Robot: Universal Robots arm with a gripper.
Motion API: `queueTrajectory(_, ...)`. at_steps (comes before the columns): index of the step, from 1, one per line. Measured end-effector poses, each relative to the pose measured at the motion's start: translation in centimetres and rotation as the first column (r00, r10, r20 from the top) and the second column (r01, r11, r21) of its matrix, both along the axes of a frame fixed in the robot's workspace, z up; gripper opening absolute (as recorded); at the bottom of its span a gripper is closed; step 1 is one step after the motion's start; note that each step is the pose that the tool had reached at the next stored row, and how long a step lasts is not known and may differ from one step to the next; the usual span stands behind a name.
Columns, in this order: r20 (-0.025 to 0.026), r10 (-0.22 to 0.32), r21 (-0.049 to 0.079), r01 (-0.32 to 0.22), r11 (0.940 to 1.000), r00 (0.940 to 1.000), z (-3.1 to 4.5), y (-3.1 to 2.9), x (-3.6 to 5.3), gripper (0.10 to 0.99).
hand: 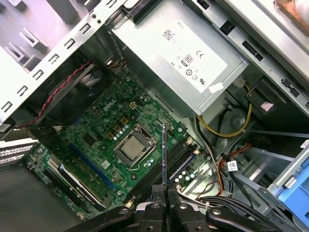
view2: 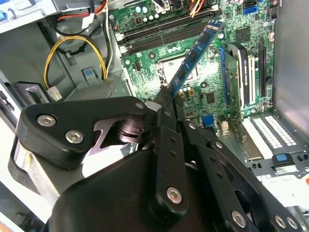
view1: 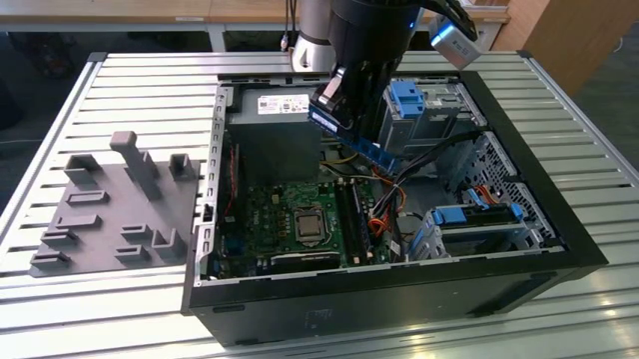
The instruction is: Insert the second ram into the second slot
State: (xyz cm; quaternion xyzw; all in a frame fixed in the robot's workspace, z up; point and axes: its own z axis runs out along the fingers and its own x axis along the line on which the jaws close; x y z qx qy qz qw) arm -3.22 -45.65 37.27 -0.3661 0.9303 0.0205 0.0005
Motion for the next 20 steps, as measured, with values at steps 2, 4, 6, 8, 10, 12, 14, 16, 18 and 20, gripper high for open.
queueTrajectory(2,0.0,-0.009,0.0,0.009,1.0,1.0,0.0,0.0,0.0,0.137)
queueTrajectory(4,0.0,-0.018,0.0,0.018,0.9998,0.9998,0.0,0.0,0.0,0.137)
queueTrajectory(6,0.0,-0.026,0.0,0.026,0.9997,0.9997,0.0,0.0,0.0,0.137)
queueTrajectory(8,0.0,-0.035,0.0,0.035,0.9994,0.9994,0.0,0.0,0.0,0.137)
queueTrajectory(10,0.0,-0.043,0.0,0.043,0.9991,0.9991,0.0,0.0,0.0,0.137)
queueTrajectory(12,0.0,-0.052,0.0,0.052,0.9986,0.9986,0.0,0.0,0.0,0.137)
queueTrajectory(14,0.0,-0.061,0.0,0.061,0.9981,0.9981,0.0,0.0,0.0,0.137)
queueTrajectory(16,0.0,-0.07,0.0,0.07,0.9976,0.9976,0.0,0.0,0.0,0.137)
queueTrajectory(18,0.0,-0.078,0.0,0.078,0.9969,0.9969,0.0,0.0,0.0,0.137)
queueTrajectory(20,0.0,-0.087,0.0,0.087,0.9962,0.9962,0.0,0.0,0.0,0.137)
